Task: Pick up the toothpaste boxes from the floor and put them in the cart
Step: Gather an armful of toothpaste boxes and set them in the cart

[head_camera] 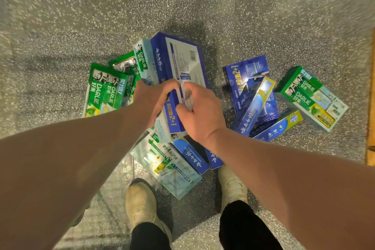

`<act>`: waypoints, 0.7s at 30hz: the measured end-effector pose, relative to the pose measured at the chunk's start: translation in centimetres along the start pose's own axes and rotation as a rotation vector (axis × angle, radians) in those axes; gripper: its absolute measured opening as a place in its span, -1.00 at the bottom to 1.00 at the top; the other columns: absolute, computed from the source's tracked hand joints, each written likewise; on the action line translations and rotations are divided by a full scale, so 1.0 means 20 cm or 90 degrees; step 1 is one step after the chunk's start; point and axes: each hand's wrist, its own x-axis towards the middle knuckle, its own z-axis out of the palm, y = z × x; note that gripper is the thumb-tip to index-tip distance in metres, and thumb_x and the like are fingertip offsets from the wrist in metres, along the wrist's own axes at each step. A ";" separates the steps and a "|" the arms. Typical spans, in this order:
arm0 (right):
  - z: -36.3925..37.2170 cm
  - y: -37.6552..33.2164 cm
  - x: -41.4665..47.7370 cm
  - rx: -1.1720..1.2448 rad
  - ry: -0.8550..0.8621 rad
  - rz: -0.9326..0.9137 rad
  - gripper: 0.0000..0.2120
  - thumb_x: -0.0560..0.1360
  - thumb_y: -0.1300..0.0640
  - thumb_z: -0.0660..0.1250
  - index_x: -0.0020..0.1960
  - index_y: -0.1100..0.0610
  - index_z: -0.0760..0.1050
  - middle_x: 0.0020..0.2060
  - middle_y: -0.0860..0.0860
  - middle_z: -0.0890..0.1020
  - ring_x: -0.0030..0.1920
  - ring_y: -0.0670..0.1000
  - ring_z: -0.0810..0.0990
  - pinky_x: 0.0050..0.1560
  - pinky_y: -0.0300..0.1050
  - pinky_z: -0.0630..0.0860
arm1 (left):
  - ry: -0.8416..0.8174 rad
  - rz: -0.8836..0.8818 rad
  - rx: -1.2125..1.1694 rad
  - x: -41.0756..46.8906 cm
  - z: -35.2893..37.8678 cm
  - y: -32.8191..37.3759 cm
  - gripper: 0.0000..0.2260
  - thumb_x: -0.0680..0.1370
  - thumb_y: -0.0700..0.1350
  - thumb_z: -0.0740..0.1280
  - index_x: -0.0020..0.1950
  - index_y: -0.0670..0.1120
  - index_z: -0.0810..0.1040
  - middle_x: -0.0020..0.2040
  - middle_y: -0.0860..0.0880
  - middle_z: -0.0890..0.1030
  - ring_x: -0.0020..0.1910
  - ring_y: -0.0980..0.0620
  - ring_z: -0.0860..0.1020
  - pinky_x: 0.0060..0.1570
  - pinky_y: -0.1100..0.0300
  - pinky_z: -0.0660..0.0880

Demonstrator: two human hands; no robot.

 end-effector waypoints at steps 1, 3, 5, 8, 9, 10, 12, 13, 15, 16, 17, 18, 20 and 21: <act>-0.05 -0.01 0.01 -0.046 -0.015 -0.030 -0.42 0.44 0.10 0.37 0.43 0.16 0.37 0.30 0.08 0.51 0.32 0.13 0.41 0.39 0.03 0.32 | 0.005 0.007 0.014 -0.03 -0.02 0.00 -0.36 0.25 0.04 0.59 0.20 -0.08 0.37 -0.35 -0.01 0.46 -0.58 0.10 0.28 -0.58 0.24 0.22; -0.15 -0.05 0.03 -0.179 -0.047 -0.111 -0.22 0.38 0.14 0.42 0.54 0.13 0.20 0.45 0.08 0.33 0.41 0.13 0.30 0.46 0.00 0.25 | 0.013 0.024 0.066 -0.09 -0.07 0.02 -0.35 0.21 0.07 0.60 0.17 -0.08 0.39 -0.31 -0.03 0.51 -0.51 0.07 0.34 -0.54 0.19 0.29; -0.26 -0.13 0.06 -0.306 -0.085 -0.206 -0.06 0.33 0.14 0.45 0.59 0.07 0.04 0.55 0.08 0.11 0.46 0.20 0.20 0.47 0.07 0.23 | 0.004 0.063 0.120 -0.17 -0.12 0.07 -0.36 0.19 0.05 0.58 0.18 -0.15 0.48 -0.29 -0.06 0.53 -0.42 0.02 0.40 -0.46 0.15 0.35; -0.44 -0.28 0.07 -0.472 -0.087 -0.355 -0.03 0.39 0.10 0.42 0.62 -0.12 -0.09 0.61 0.02 -0.12 0.52 0.26 0.05 0.46 0.21 0.16 | -0.055 0.174 0.234 -0.33 -0.16 0.17 -0.54 0.20 0.00 0.58 0.04 -0.09 0.61 -0.22 0.02 0.69 -0.34 0.00 0.58 -0.32 0.07 0.50; -0.50 -0.34 0.06 -0.530 -0.087 -0.396 -0.03 0.42 0.04 0.42 0.61 -0.15 -0.12 0.61 0.01 -0.17 0.54 0.26 0.00 0.46 0.25 0.13 | -0.071 0.206 0.285 -0.39 -0.17 0.21 -0.54 0.17 0.04 0.59 0.00 -0.03 0.59 -0.19 0.04 0.71 -0.25 -0.01 0.66 -0.24 0.05 0.56; -0.57 -0.41 0.04 -0.585 -0.096 -0.420 -0.02 0.43 -0.02 0.42 0.61 -0.16 -0.18 0.61 0.00 -0.22 0.56 0.26 -0.07 0.47 0.30 0.08 | -0.089 0.228 0.333 -0.46 -0.19 0.26 -0.50 0.15 0.08 0.59 0.01 0.00 0.55 -0.17 0.04 0.71 -0.17 0.00 0.69 -0.17 0.04 0.60; -0.72 -0.54 -0.01 -0.666 -0.146 -0.433 0.07 0.43 -0.12 0.44 0.61 -0.13 -0.29 0.60 -0.02 -0.27 0.57 0.27 -0.23 0.47 0.43 -0.08 | -0.132 0.254 0.437 -0.64 -0.23 0.38 -0.41 0.16 0.14 0.58 0.07 0.00 0.44 -0.13 0.07 0.68 -0.15 0.06 0.67 -0.19 0.09 0.61; -0.78 -0.61 -0.04 -0.697 -0.176 -0.439 0.11 0.42 -0.15 0.45 0.60 -0.10 -0.33 0.60 -0.02 -0.26 0.56 0.27 -0.29 0.45 0.47 -0.16 | -0.147 0.258 0.494 -0.74 -0.26 0.45 -0.40 0.18 0.15 0.58 0.08 -0.02 0.41 -0.13 0.08 0.66 -0.17 0.09 0.65 -0.25 0.15 0.57; -0.92 -0.75 -0.12 -0.745 -0.227 -0.467 0.22 0.36 -0.22 0.49 0.59 -0.04 -0.40 0.61 -0.02 -0.21 0.55 0.27 -0.35 0.41 0.50 -0.28 | -0.173 0.265 0.591 -0.96 -0.33 0.57 -0.45 0.18 0.18 0.55 0.00 -0.06 0.47 -0.21 0.09 0.62 -0.24 0.10 0.63 -0.37 0.23 0.47; -1.00 -0.83 -0.16 -0.760 -0.254 -0.473 0.30 0.31 -0.23 0.53 0.57 -0.02 -0.43 0.62 0.00 -0.16 0.56 0.25 -0.34 0.40 0.49 -0.33 | -0.185 0.268 0.634 -1.07 -0.37 0.63 -0.46 0.14 0.21 0.52 -0.05 -0.06 0.50 -0.24 0.07 0.62 -0.25 0.07 0.63 -0.38 0.20 0.47; -1.08 -0.91 -0.20 -0.762 -0.279 -0.478 0.36 0.26 -0.25 0.56 0.57 0.02 -0.44 0.62 0.04 -0.05 0.58 0.22 -0.27 0.42 0.45 -0.34 | -0.192 0.271 0.667 -1.19 -0.42 0.70 -0.44 0.11 0.25 0.49 -0.05 -0.05 0.51 -0.22 0.06 0.62 -0.24 0.04 0.63 -0.34 0.15 0.52; -1.16 -0.99 -0.26 -0.754 -0.299 -0.487 0.37 0.24 -0.24 0.59 0.59 0.07 -0.38 0.59 0.08 0.11 0.60 0.20 -0.12 0.46 0.40 -0.30 | -0.194 0.273 0.690 -1.31 -0.46 0.77 -0.38 0.10 0.27 0.49 0.01 -0.05 0.49 -0.16 0.06 0.63 -0.19 0.02 0.63 -0.26 0.12 0.56; -1.34 -1.16 -0.40 -0.701 -0.298 -0.525 0.21 0.26 -0.18 0.60 0.61 0.13 -0.10 0.42 0.10 0.39 0.48 0.18 0.30 0.51 0.24 -0.01 | -0.183 0.300 0.732 -1.58 -0.56 0.91 -0.32 0.19 0.23 0.57 0.18 0.02 0.42 -0.03 0.09 0.59 -0.11 0.03 0.58 -0.13 0.18 0.50; -1.42 -1.24 -0.48 -0.672 -0.282 -0.541 0.12 0.24 -0.20 0.60 0.57 0.13 0.07 0.31 0.09 0.47 0.34 0.17 0.46 0.45 0.14 0.18 | -0.176 0.319 0.757 -1.73 -0.61 0.99 -0.31 0.23 0.21 0.59 0.24 0.03 0.41 0.00 0.10 0.56 -0.09 0.03 0.55 -0.12 0.21 0.45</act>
